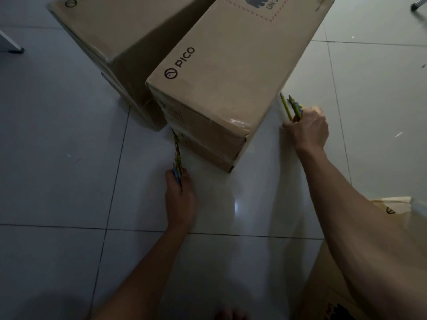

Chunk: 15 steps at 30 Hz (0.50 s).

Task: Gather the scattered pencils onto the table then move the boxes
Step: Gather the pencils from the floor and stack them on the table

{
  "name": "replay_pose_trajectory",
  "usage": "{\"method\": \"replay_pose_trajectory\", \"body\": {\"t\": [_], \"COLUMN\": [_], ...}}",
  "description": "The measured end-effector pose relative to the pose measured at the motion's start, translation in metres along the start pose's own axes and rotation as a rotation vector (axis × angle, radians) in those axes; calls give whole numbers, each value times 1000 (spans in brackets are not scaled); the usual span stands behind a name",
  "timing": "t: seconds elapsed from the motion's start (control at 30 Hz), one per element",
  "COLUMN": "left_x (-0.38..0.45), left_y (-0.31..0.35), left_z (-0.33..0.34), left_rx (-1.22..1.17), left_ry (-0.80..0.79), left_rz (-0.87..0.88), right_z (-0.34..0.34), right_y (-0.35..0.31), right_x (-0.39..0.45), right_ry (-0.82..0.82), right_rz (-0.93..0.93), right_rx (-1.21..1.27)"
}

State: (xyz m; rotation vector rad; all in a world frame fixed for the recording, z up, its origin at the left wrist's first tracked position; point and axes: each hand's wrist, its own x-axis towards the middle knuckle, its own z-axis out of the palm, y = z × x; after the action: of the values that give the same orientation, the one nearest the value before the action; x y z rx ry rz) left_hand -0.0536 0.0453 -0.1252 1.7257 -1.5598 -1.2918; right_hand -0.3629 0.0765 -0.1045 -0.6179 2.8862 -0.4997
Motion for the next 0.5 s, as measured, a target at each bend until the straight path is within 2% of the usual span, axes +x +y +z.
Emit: {"method": "replay_pose_trajectory", "body": {"t": [0.17,0.3,0.5], "left_x": [0,-1,-1], "left_y": [-4,-2,-3], "left_z": [2,3,-1], "left_rx": [14,43,-12], "left_ry": [16,40,0], "left_rz": [20,36,9], "right_z": [4,5,5], "right_y": [3,2,1], "right_x": [12,6,-16], "right_ry": [-46,1,-3], "right_rz": [-18,3,85], "right_rx": [-54,-45,50]}}
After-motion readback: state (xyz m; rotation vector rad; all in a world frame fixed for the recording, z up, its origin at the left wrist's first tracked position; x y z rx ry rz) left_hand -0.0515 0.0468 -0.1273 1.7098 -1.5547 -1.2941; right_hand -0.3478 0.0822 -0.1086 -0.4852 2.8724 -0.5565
